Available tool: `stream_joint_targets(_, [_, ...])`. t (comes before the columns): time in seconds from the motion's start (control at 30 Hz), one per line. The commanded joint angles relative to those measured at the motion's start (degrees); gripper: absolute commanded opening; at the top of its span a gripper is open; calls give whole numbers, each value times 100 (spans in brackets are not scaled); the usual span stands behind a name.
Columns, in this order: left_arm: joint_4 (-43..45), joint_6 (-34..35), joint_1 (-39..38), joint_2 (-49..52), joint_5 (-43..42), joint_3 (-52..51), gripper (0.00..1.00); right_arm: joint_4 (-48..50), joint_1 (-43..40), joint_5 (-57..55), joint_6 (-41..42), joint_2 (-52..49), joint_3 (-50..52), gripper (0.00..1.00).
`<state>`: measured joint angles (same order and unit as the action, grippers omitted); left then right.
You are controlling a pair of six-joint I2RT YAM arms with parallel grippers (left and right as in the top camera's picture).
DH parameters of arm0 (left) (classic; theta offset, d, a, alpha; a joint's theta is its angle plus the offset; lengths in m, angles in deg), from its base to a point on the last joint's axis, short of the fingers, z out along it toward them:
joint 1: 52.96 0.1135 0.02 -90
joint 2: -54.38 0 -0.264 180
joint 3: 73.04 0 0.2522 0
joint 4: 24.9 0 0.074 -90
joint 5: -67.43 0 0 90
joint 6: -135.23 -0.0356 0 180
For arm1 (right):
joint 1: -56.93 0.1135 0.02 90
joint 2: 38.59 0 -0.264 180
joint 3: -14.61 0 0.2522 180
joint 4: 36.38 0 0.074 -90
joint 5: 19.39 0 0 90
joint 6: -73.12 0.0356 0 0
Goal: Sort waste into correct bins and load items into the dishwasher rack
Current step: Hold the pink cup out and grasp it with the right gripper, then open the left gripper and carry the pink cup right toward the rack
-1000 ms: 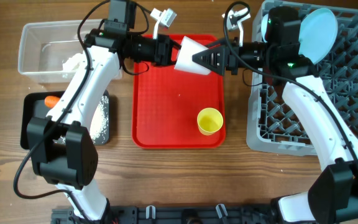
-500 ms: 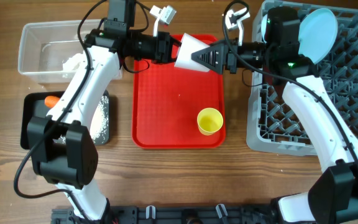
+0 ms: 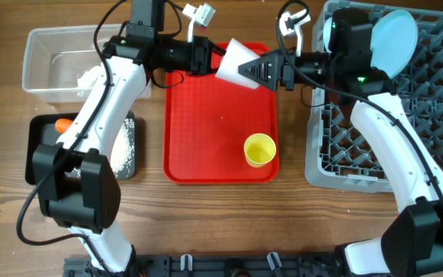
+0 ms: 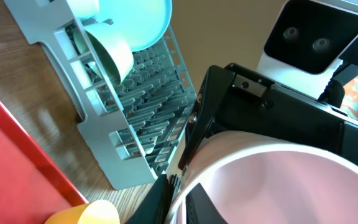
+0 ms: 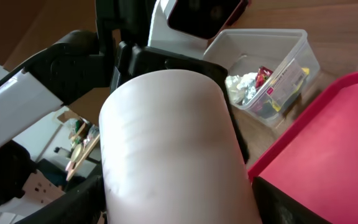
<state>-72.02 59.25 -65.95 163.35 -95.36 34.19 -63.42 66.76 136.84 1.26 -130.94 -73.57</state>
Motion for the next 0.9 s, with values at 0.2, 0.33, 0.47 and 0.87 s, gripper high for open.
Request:
stream_joint_targets(0.2, [44, 20, 74, -52, -216, 105, 4, -87, -144, -361, 4, -98, 92, 68])
stream_joint_targets(0.33, [42, 20, 74, -52, -216, 105, 4, -90, -144, -363, -7, -98, 92, 80])
stream_joint_targets(0.47, [42, 22, 74, -52, -219, 105, 4, -81, -319, -358, -33, -98, 92, 85])
stream_joint_targets(0.87, [151, 192, 74, -52, -221, 105, 4, -94, -363, 90, -177, -111, 94, 95])
